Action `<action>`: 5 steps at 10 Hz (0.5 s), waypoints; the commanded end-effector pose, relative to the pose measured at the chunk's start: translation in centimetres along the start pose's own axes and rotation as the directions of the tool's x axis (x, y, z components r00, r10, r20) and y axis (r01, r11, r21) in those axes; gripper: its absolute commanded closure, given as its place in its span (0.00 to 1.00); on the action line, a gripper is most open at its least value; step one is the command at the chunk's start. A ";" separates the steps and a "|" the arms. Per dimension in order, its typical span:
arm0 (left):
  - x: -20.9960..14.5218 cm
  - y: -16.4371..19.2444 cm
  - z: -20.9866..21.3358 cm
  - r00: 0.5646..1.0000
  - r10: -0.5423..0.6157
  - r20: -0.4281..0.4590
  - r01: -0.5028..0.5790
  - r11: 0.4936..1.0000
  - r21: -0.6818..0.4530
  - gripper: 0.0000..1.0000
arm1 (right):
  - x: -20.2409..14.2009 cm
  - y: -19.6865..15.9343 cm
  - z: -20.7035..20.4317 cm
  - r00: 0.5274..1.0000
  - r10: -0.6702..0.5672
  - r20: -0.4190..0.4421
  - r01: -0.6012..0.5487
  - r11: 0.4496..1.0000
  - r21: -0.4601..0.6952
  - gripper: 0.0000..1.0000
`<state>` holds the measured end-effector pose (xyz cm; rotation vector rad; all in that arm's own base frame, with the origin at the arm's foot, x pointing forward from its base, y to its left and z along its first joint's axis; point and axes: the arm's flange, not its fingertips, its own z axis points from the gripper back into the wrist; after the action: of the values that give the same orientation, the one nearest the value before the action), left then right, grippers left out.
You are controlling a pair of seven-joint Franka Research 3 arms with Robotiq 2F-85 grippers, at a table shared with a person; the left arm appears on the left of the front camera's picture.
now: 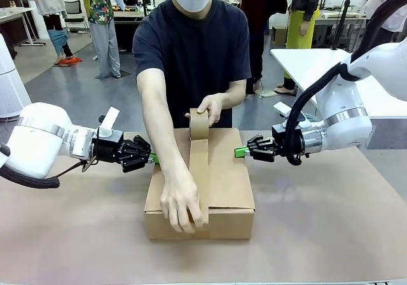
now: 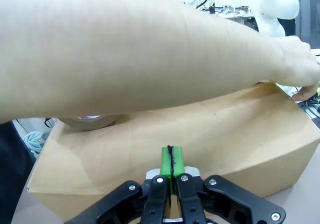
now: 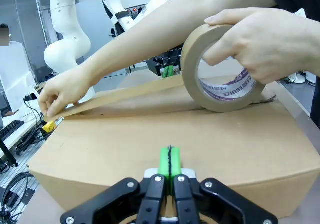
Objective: Wrap the clocks to prevent damage.
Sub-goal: After the human seals the box with tape, release both hands from the side flaps of the Package Box.
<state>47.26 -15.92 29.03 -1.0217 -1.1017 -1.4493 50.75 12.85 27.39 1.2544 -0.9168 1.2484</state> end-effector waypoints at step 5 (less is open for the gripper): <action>-0.3 0.0 -0.1 1.000 -0.001 -0.013 0.001 1.000 0.004 1.00 | -0.4 0.2 -0.6 1.000 0.011 -0.008 -0.012 1.000 -0.027 0.99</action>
<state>47.25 -15.92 29.00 -1.0219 -1.1011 -1.4489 50.77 12.89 27.36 1.2510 -0.9157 1.2491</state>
